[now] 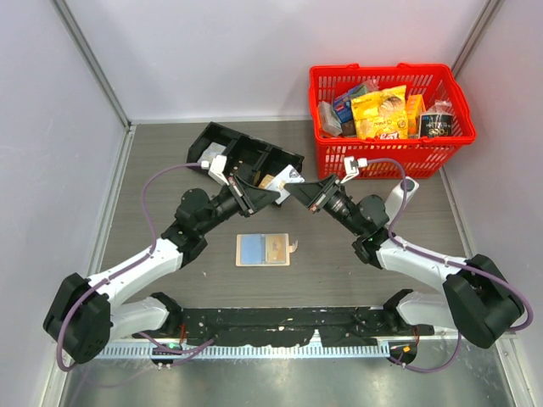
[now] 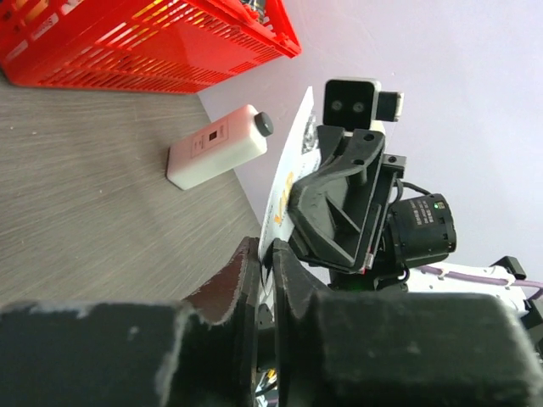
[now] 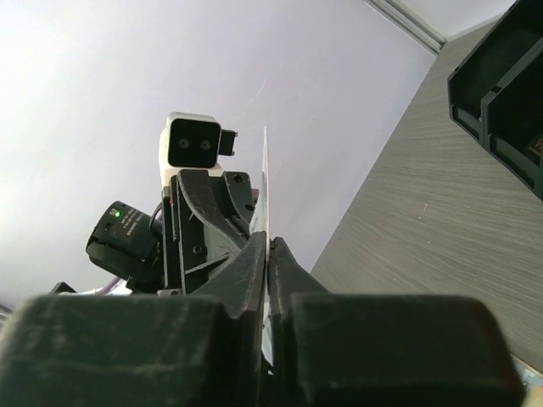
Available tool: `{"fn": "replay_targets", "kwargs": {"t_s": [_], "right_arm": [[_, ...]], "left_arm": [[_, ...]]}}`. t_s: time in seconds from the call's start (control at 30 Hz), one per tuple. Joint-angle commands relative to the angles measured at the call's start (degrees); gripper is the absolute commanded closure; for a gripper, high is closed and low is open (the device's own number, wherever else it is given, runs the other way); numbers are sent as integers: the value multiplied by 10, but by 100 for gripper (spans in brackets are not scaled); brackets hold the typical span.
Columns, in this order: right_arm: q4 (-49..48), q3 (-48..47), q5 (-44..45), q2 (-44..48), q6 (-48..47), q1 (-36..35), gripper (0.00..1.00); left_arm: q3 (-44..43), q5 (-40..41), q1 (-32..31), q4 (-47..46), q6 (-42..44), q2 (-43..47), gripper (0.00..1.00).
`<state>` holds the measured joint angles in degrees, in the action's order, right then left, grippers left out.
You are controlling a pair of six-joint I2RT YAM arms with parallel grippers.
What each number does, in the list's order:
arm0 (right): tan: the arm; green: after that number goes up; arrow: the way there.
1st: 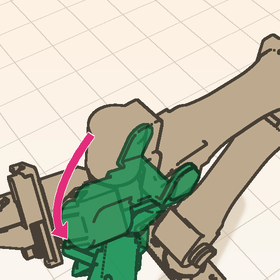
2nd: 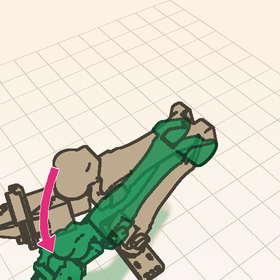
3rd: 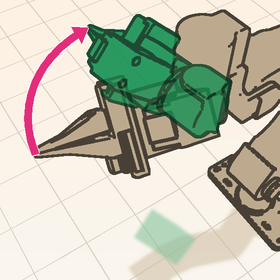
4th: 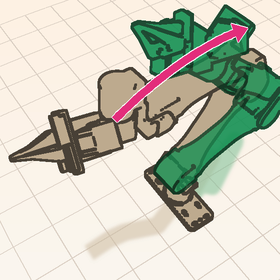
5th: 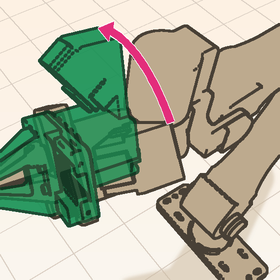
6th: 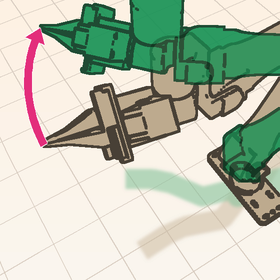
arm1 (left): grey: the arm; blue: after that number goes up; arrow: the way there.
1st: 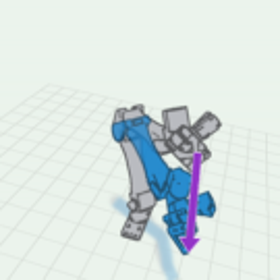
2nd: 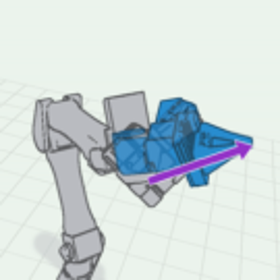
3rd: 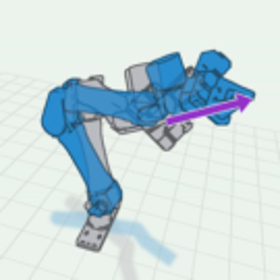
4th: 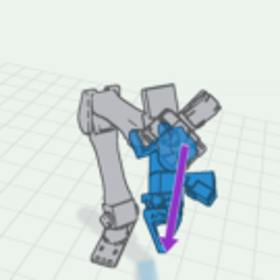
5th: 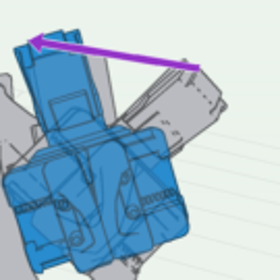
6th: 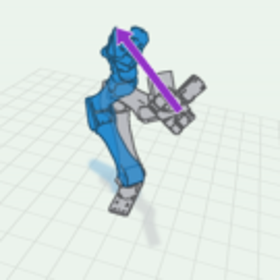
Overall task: Take the credit cards out of the card holder
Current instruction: Place the credit card in the storage box.
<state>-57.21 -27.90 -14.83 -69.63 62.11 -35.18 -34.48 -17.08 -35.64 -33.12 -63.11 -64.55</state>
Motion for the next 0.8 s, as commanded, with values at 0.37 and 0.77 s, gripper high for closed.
{"fn": "replay_targets", "kwargs": {"t_s": [0.37, 0.77], "right_arm": [[396, -95, -125, 133, -261, 94, 37], [518, -225, -337, 92, -447, 103, 38]], "left_arm": [[-106, -247, 100, 234, 204, 22, 100], [-237, -405, 99, 509, 437, 25, 100]]}}
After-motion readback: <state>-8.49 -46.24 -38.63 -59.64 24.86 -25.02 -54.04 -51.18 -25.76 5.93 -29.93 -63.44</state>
